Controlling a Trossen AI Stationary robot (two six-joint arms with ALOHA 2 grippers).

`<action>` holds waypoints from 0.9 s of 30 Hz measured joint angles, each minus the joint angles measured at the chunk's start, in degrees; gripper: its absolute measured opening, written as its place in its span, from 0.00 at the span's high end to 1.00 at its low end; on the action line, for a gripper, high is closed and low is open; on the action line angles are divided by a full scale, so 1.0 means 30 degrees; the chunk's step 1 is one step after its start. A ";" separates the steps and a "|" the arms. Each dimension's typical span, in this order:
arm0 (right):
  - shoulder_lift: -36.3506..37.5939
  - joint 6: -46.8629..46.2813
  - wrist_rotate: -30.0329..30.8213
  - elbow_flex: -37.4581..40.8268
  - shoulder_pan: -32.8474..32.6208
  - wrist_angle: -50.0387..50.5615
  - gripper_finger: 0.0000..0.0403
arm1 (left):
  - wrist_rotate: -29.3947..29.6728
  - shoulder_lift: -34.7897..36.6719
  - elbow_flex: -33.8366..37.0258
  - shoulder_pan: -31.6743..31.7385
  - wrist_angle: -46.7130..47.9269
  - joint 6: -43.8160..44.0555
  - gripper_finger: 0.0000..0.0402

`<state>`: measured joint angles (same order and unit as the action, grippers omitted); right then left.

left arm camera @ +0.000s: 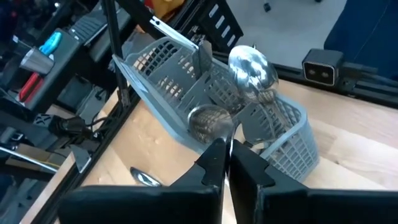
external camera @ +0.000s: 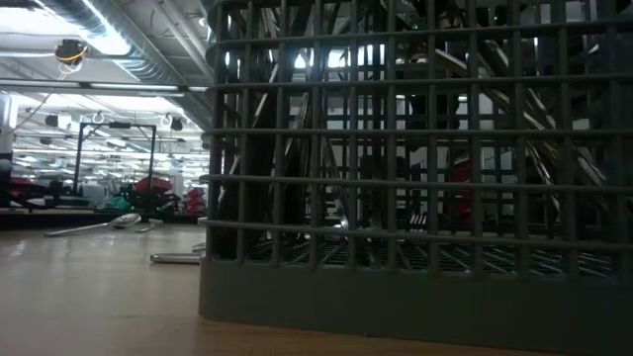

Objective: Sort silverware
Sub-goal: Put the spoon into the gray silverware rack, then put the fork into the gray silverware rack

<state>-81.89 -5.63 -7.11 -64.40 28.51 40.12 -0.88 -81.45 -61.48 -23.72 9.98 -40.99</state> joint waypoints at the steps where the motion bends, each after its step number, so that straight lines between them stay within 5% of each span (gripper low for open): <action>1: 0.0000 0.0000 0.0000 0.0000 0.0000 0.0000 0.73 | -0.0006 0.0000 -0.0004 -0.0046 -0.0123 0.0001 0.97; 16: 0.0000 -0.0007 0.0000 0.0000 0.0000 0.0002 0.73 | 0.0057 0.0000 0.0003 -0.0382 -0.1360 0.0476 0.83; 20: 0.0000 -0.0015 -0.0055 0.0000 0.0000 0.0082 0.73 | 0.1693 0.0187 0.0011 -0.0289 0.0180 0.2185 0.79; 27: -0.0361 0.0442 -0.3388 -0.0022 0.0000 0.0106 0.73 | 0.1160 0.1465 0.0415 0.1821 0.3922 0.6172 0.82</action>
<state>-82.97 -4.30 -17.28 -64.47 28.51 40.44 2.61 -77.05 -60.24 -18.25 21.75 -22.47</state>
